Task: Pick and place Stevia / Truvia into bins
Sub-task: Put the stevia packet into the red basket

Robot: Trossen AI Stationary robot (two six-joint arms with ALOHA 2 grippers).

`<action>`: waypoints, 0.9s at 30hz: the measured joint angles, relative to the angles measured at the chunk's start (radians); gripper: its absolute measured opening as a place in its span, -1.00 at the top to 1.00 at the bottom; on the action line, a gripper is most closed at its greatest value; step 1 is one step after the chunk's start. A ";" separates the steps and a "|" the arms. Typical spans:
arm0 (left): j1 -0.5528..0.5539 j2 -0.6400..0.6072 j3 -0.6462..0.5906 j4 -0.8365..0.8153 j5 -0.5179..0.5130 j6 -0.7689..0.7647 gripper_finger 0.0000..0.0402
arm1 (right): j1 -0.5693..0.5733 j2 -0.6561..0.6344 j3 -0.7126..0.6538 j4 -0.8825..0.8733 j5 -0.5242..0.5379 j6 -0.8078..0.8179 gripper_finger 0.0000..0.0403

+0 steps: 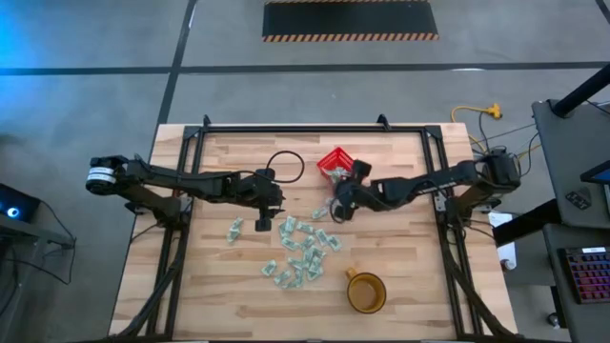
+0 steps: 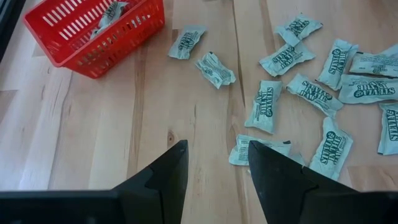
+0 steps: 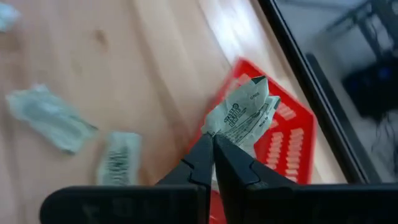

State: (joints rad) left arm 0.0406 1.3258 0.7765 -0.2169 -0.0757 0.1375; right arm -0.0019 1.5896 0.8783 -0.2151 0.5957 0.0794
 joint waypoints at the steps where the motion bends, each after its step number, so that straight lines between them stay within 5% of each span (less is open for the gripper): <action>1: 0.000 0.000 0.000 0.000 0.000 0.000 0.25 | -0.014 0.001 0.000 0.000 0.000 0.017 0.96; 9: 0.000 0.000 0.000 0.000 0.000 0.000 0.25 | -0.081 0.003 -0.001 -0.022 0.003 0.071 0.91; 23: 0.000 0.000 0.000 0.004 0.000 0.000 0.25 | -0.072 -0.006 -0.002 -0.020 -0.025 0.006 0.44; 27: -0.001 0.027 -0.029 0.171 0.000 0.002 0.25 | -0.045 -0.016 -0.002 -0.019 -0.107 -0.034 0.41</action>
State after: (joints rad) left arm 0.0399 1.3526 0.7472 -0.0459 -0.0756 0.1393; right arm -0.0464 1.5735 0.8768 -0.2342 0.4884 0.0449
